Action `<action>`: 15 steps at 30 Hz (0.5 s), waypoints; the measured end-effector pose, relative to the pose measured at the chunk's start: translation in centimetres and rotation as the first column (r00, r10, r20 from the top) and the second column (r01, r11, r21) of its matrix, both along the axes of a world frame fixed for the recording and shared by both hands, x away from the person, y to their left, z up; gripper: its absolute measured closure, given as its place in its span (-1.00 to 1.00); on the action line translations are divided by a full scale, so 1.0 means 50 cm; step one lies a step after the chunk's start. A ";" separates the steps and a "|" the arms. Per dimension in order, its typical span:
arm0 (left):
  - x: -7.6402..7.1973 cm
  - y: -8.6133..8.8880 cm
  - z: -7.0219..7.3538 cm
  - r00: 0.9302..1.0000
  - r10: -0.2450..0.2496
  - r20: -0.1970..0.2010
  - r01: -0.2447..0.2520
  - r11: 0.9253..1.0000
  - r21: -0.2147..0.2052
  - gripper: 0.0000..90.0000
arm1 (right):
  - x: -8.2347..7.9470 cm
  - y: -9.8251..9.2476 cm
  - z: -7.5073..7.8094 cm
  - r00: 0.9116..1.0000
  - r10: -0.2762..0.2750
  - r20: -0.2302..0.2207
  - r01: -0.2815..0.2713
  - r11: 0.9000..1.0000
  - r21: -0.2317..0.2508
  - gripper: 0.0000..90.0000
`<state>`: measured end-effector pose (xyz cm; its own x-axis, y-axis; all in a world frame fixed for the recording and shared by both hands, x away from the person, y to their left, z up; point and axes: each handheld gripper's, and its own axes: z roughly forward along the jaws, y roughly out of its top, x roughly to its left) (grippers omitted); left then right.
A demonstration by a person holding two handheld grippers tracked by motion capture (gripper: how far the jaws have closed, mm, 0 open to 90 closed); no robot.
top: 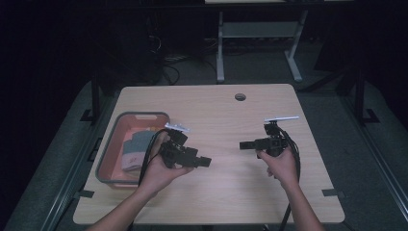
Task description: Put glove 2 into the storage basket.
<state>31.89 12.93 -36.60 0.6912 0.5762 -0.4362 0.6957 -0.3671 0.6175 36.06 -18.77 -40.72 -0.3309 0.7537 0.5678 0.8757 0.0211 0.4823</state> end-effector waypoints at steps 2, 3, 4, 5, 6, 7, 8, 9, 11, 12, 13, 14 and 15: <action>-0.001 -0.005 -0.003 1.000 -0.005 0.000 0.005 1.000 -0.002 -0.47 | -0.004 -0.008 -0.005 1.000 -0.002 0.000 0.002 1.000 -0.005 -0.01; -0.002 -0.008 -0.004 1.000 -0.007 -0.001 0.007 1.000 -0.005 -0.47 | -0.006 -0.011 -0.007 1.000 -0.012 -0.004 0.012 1.000 -0.002 -0.01; -0.003 -0.010 -0.006 1.000 -0.012 -0.004 0.012 1.000 -0.006 -0.47 | -0.007 -0.015 -0.009 1.000 -0.012 -0.006 0.012 1.000 -0.005 -0.01; -0.004 -0.013 -0.007 1.000 -0.013 -0.009 0.013 1.000 -0.014 -0.47 | -0.010 -0.019 -0.010 1.000 -0.014 -0.006 0.014 1.000 -0.006 -0.01; -0.005 -0.015 -0.008 1.000 -0.018 -0.010 0.018 1.000 -0.010 -0.47 | -0.012 -0.023 -0.012 1.000 -0.020 -0.008 0.020 1.000 -0.004 -0.01; -0.007 -0.017 -0.011 1.000 -0.019 -0.010 0.019 1.000 -0.014 -0.47 | -0.014 -0.026 -0.013 1.000 -0.020 -0.011 0.020 1.000 -0.006 -0.01; -0.008 -0.019 -0.013 1.000 -0.024 -0.013 0.023 1.000 -0.014 -0.47 | -0.015 -0.029 -0.015 1.000 -0.023 -0.009 0.023 1.000 -0.010 -0.02; -0.009 -0.021 -0.015 1.000 -0.027 -0.015 0.027 1.000 -0.014 -0.47 | -0.017 -0.032 -0.016 1.000 -0.027 -0.012 0.027 1.000 -0.007 -0.02; -0.011 -0.024 -0.020 0.999 -0.028 -0.016 0.027 0.999 -0.019 -0.47 | -0.021 -0.038 -0.020 1.000 -0.027 -0.010 0.027 1.000 -0.010 -0.02; -0.013 -0.026 -0.024 0.999 -0.032 -0.020 0.031 0.999 -0.023 -0.47 | -0.022 -0.040 -0.022 0.999 -0.029 -0.014 0.029 1.000 -0.011 -0.02; -0.014 -0.028 -0.027 0.999 -0.035 -0.020 0.034 0.999 -0.020 -0.47 | -0.026 -0.042 -0.026 0.999 -0.028 -0.018 0.028 1.000 -0.011 -0.03; -0.017 -0.030 -0.029 0.999 -0.038 -0.017 0.037 0.999 -0.017 -0.47 | -0.028 -0.043 -0.028 0.999 -0.031 -0.021 0.030 0.999 -0.014 -0.04; -0.020 -0.032 -0.032 0.999 -0.041 -0.011 0.041 0.999 -0.012 -0.47 | -0.031 -0.045 -0.032 0.999 -0.028 -0.017 0.028 0.999 -0.016 -0.05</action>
